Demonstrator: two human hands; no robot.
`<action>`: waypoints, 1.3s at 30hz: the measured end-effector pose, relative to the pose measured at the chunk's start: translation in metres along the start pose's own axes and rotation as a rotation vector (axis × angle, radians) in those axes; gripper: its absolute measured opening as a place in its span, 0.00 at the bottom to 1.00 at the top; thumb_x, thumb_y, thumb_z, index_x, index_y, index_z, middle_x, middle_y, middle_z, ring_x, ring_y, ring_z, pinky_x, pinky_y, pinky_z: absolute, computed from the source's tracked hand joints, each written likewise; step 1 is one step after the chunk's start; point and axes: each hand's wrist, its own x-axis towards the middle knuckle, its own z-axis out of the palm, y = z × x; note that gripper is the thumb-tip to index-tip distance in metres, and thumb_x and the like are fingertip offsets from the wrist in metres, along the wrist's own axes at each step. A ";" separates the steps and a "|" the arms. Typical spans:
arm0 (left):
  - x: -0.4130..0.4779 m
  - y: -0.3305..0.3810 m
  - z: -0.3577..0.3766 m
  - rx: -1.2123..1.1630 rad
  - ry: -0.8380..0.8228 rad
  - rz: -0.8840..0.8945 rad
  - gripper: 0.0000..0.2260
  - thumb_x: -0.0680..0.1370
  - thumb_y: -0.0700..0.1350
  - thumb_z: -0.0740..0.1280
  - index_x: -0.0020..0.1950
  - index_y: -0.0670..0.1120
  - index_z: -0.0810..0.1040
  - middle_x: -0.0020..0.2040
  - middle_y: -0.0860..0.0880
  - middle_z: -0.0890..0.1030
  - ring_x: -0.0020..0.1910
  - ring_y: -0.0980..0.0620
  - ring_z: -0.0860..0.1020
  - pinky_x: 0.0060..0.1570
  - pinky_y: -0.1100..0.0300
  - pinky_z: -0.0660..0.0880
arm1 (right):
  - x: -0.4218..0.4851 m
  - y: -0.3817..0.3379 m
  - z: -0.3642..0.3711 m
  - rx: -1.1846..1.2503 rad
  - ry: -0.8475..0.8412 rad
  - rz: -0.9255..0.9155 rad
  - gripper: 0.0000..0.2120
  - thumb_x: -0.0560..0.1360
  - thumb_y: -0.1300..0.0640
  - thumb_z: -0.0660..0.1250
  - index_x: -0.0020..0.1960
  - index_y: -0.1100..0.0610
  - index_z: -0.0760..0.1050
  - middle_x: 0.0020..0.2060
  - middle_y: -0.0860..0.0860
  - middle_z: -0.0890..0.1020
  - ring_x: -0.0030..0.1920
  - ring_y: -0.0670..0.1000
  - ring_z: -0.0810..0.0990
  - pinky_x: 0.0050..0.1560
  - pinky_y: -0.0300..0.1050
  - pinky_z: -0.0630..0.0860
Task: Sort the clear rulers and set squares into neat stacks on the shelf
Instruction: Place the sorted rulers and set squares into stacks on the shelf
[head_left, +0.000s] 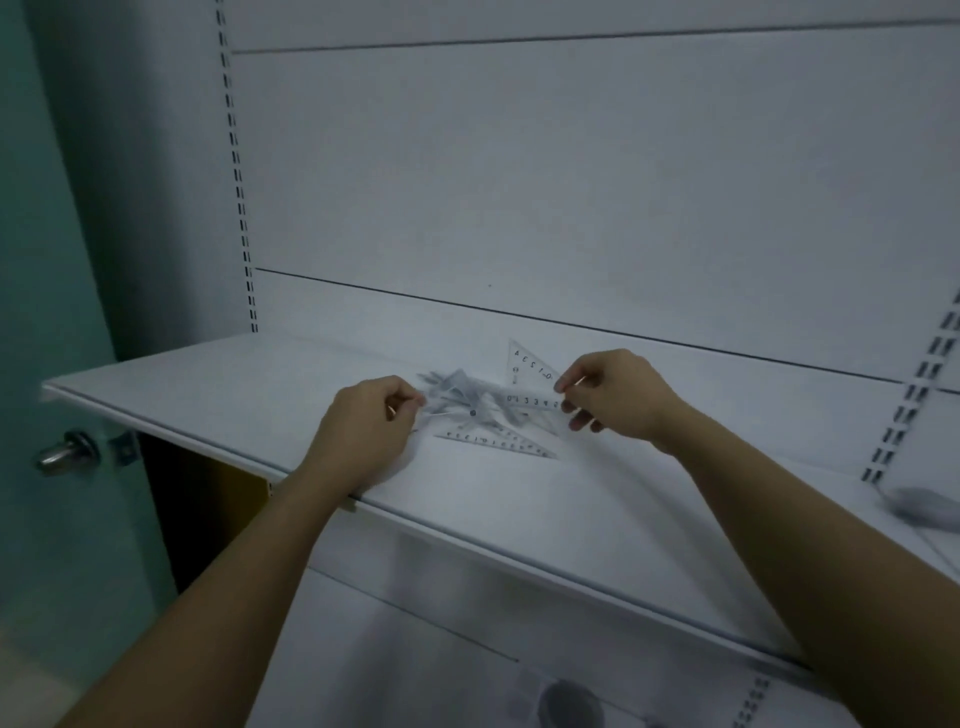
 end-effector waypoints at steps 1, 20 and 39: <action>-0.001 0.006 0.002 -0.028 -0.002 -0.004 0.06 0.77 0.42 0.66 0.47 0.49 0.83 0.41 0.52 0.83 0.39 0.56 0.79 0.41 0.63 0.75 | -0.004 0.005 -0.007 0.001 -0.011 0.010 0.08 0.75 0.64 0.64 0.46 0.56 0.80 0.40 0.51 0.85 0.35 0.49 0.85 0.39 0.44 0.82; -0.004 0.242 0.157 -0.424 -0.453 0.102 0.04 0.74 0.40 0.69 0.43 0.46 0.84 0.39 0.49 0.84 0.35 0.52 0.84 0.31 0.65 0.73 | -0.116 0.163 -0.212 0.146 0.486 0.202 0.03 0.70 0.62 0.74 0.42 0.55 0.83 0.36 0.51 0.84 0.30 0.47 0.77 0.32 0.37 0.76; -0.061 0.439 0.303 -0.563 -0.699 0.234 0.12 0.75 0.33 0.68 0.56 0.44 0.76 0.44 0.44 0.80 0.37 0.48 0.83 0.35 0.53 0.80 | -0.223 0.314 -0.350 0.149 0.608 0.296 0.07 0.71 0.64 0.70 0.46 0.55 0.83 0.39 0.53 0.84 0.34 0.49 0.79 0.34 0.37 0.78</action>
